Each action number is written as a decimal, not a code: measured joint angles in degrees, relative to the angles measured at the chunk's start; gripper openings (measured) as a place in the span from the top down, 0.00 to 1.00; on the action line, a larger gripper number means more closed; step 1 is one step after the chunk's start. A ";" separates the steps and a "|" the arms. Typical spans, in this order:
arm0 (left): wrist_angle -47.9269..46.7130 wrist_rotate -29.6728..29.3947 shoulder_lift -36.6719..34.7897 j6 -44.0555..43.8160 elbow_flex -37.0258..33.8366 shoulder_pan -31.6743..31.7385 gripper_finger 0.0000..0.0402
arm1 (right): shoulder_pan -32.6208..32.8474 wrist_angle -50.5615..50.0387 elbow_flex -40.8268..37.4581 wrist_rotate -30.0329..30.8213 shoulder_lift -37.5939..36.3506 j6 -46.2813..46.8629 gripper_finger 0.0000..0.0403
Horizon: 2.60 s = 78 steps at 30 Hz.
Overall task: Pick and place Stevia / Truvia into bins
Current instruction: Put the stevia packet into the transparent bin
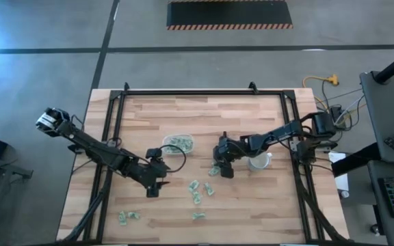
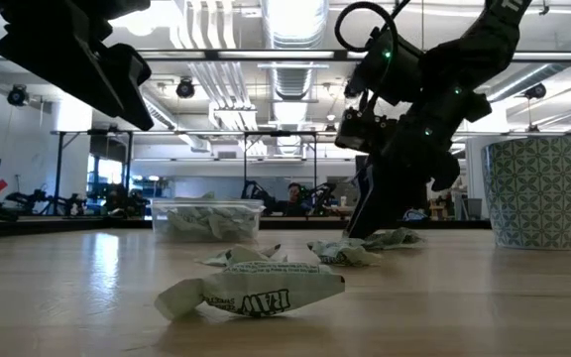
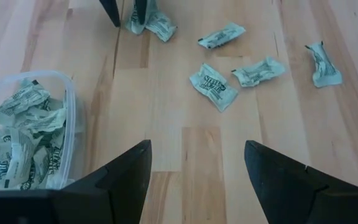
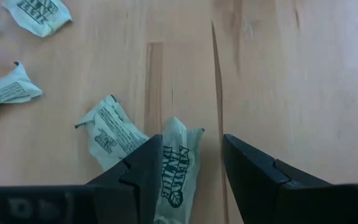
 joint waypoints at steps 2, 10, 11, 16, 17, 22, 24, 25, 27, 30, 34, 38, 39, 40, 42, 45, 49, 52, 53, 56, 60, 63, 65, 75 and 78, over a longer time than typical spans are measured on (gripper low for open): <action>0.01 -0.22 0.00 -0.02 0.00 0.00 0.40 | 0.00 0.42 0.00 0.01 0.37 -0.05 0.62; -0.26 -0.24 0.00 -0.11 -0.07 -0.07 0.40 | -0.02 0.97 0.02 0.83 -0.45 -3.35 0.72; -0.26 -0.22 0.00 -0.11 -0.07 -0.07 0.40 | -0.02 0.98 0.02 0.83 -0.58 -3.91 0.75; -0.32 -0.22 0.00 -0.11 -0.09 -0.11 0.40 | -0.02 1.12 0.02 0.83 -1.23 -5.11 0.88; -0.33 -0.23 0.00 -0.11 -0.09 -0.13 0.40 | -0.02 1.07 0.02 0.83 -1.23 -5.19 0.90; -0.33 -0.22 0.00 -0.11 -0.09 -0.11 0.40 | -0.02 0.73 0.02 0.81 -1.23 -2.84 0.97; -0.33 -0.22 0.00 -0.11 -0.09 -0.11 0.40 | -0.02 0.71 0.02 0.79 -1.23 -2.78 0.97; -0.33 -0.22 0.00 -0.17 -0.10 -0.14 0.40 | 0.00 0.73 0.02 0.71 -1.23 -2.76 0.96; -0.35 -0.22 0.00 -0.67 -0.11 -0.30 0.40 | 0.00 0.69 0.02 0.12 -1.23 -2.09 0.93; -0.31 -0.20 0.00 -1.41 -0.27 -0.54 0.40 | 0.00 0.64 0.02 -0.34 -1.23 -1.23 0.87; -0.20 -0.20 0.02 -2.13 -1.32 -0.82 0.40 | 0.00 0.39 0.02 -0.40 -1.23 -0.40 0.76; 0.80 -0.20 0.02 -3.48 -3.00 -0.87 0.40 | 0.00 -0.71 0.02 -0.43 -1.23 -0.17 0.70; 1.07 -0.18 0.02 -3.86 -3.21 -0.92 0.40 | 0.00 -0.91 -0.01 -0.44 -1.22 0.00 0.69; 1.17 -0.20 0.04 -4.28 -3.23 -0.92 0.40 | 0.00 -0.89 -0.02 -0.44 -1.21 0.08 0.68; 1.31 -0.20 0.04 -4.40 -3.25 -0.92 0.40 | 0.00 -0.87 -0.02 -0.44 -1.21 0.17 0.68; 1.29 -0.20 0.04 -4.41 -3.28 -0.94 0.40 | 0.00 -0.87 -0.04 -0.42 -1.21 -0.02 0.70; 1.27 -0.20 0.04 -4.39 -3.28 -0.94 0.40 | 0.00 -0.11 -0.05 -0.25 0.69 0.01 0.73; 1.22 -0.20 0.04 -4.39 -3.28 -0.94 0.40 | -0.02 0.48 0.09 -0.22 2.28 -0.06 0.76; 1.26 -0.22 0.04 -4.39 -3.27 -0.95 0.40 | -0.02 0.55 0.10 -0.16 2.43 -0.10 0.76; 1.23 -0.20 0.04 -4.39 -3.26 -1.03 0.40 | -0.07 0.43 0.10 0.54 1.96 -0.36 0.79; 1.26 -0.20 0.04 -4.37 -3.26 -1.11 0.40 | 0.00 0.38 0.00 1.78 0.91 -2.58 0.85; 1.25 -0.20 0.04 -4.37 -3.28 -1.11 0.40 | -0.02 0.66 -0.07 2.24 0.76 -3.52 0.92; 1.25 -0.20 0.04 -4.37 -3.28 -1.11 0.40 | -0.02 0.70 -0.07 2.42 0.77 -4.13 0.96; 1.22 -0.20 0.04 -4.35 -3.39 -1.11 0.40 | -0.16 3.75 1.36 5.39 -0.37 -5.99 0.98; 1.16 -0.21 0.04 -4.31 -3.51 -1.11 0.40 | -0.55 3.83 4.31 5.40 -0.93 -8.43 0.98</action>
